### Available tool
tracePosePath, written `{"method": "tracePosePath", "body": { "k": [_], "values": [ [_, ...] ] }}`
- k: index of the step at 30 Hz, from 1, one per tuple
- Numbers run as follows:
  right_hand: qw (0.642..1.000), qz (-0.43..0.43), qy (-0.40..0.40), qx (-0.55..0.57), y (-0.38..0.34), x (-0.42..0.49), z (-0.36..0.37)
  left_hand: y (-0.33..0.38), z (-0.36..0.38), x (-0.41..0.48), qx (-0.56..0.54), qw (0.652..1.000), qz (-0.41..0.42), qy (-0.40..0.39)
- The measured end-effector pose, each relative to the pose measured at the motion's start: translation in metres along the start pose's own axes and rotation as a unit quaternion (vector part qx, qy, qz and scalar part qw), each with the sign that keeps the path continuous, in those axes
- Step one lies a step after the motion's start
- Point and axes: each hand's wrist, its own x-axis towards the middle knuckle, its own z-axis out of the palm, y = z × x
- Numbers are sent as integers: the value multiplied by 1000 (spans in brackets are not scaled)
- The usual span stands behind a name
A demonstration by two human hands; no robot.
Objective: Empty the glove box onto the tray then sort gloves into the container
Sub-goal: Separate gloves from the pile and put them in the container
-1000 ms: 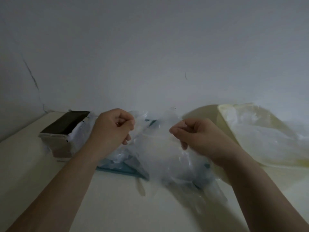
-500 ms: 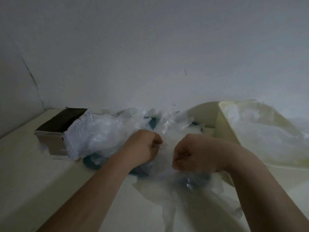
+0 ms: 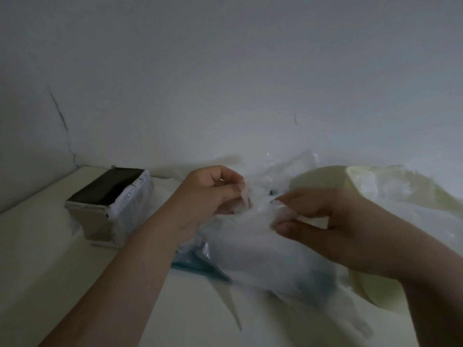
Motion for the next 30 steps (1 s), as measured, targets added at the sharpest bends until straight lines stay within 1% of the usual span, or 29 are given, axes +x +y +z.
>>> {"method": "tracePosePath", "body": {
  "k": [4, 6, 7, 9, 11, 13, 16, 18, 19, 21, 24, 26, 30],
  "values": [
    [995, -5, 99, -5, 5, 3, 3, 3, 3, -5, -99, 991, -54, -70],
    [989, -25, 142, -17, 9, 3, 4, 2, 4, -7, -128, 984, -69, -100],
    [988, -34, 151, -23, 9, 3, 3, 2, 4, -7, -132, 983, -72, -108],
    [991, -38, 125, -9, 9, 2, 1, 0, 4, -8, -146, 978, -71, -127],
    [994, -37, 80, 57, 9, 4, 1, 5, 7, -12, -195, 964, -77, -161],
    [986, -43, 65, 145, 13, 6, 7, 8, 12, -16, -260, 944, -70, -189],
    [956, -9, 116, 269, 18, 11, 17, 10, 16, -14, -320, 931, -67, -165],
    [945, 16, 142, 293, 22, 12, 21, 9, 13, -9, -365, 913, -103, -153],
    [944, 29, 146, 294, 22, 12, 22, 7, 11, -9, -360, 916, -117, -137],
    [942, 66, 149, 294, 25, 14, 23, 2, 9, -10, -304, 937, -121, -119],
    [942, 93, 147, 286, 30, 18, 26, -6, 14, -9, -229, 958, -108, -131],
    [944, 104, 147, 278, 30, 19, 28, -11, 18, -5, -193, 968, -108, -116],
    [941, 123, 171, 266, 35, 20, 29, -12, 15, -1, -227, 961, -126, -92]
  ]
}}
